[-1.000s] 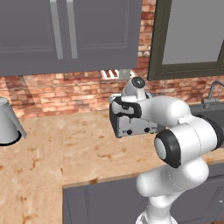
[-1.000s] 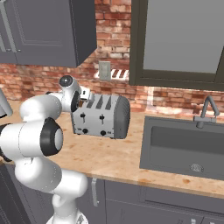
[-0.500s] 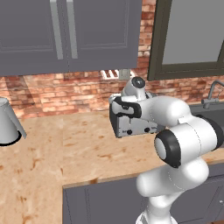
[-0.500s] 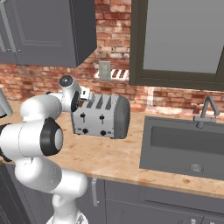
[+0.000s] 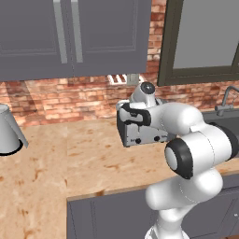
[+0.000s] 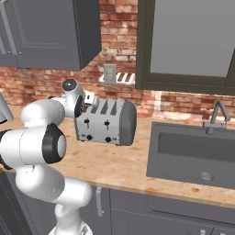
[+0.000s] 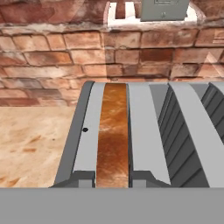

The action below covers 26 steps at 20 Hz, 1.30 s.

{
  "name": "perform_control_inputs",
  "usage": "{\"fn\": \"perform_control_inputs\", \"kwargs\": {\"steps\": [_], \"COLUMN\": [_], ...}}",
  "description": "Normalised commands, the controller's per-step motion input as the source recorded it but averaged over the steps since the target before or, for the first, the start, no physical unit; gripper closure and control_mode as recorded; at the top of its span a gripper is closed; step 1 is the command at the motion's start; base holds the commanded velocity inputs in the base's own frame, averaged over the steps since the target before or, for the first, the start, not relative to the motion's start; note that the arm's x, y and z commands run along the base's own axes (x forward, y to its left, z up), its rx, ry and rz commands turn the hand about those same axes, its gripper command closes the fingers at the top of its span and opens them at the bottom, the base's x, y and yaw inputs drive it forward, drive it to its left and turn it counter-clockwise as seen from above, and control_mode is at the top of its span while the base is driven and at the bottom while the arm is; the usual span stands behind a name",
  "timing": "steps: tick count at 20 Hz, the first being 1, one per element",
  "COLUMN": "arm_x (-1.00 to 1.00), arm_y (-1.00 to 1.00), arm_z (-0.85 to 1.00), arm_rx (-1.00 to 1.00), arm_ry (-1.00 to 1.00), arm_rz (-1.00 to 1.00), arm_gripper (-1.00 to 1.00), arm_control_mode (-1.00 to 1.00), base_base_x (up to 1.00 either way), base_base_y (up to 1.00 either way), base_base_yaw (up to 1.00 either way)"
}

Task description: Start the toaster. Once the lever pops up, take the bread to the plate on the dining counter.

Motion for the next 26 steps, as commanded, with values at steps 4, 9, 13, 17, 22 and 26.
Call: {"fn": "perform_control_inputs", "kwargs": {"steps": [4,9,13,17,22,26], "arm_x": [0.0,0.0,0.0,0.0,0.0,0.0], "arm_y": [0.0,0.0,0.0,0.0,0.0,0.0], "arm_z": [0.0,0.0,0.0,0.0,0.0,0.0], "arm_rx": [0.0,0.0,0.0,0.0,0.0,0.0], "arm_ry": [0.0,0.0,0.0,0.0,0.0,0.0], "arm_rz": [0.0,0.0,0.0,0.0,0.0,0.0], "arm_gripper": [1.0,1.0,1.0,1.0,1.0,1.0], "arm_control_mode": [-1.0,-1.0,-1.0,-1.0,-1.0,-1.0], "base_base_x": [0.0,0.0,0.0,0.0,0.0,0.0], "base_base_y": [0.0,0.0,0.0,0.0,0.0,0.0], "base_base_yaw": [0.0,0.0,0.0,0.0,0.0,0.0]}}
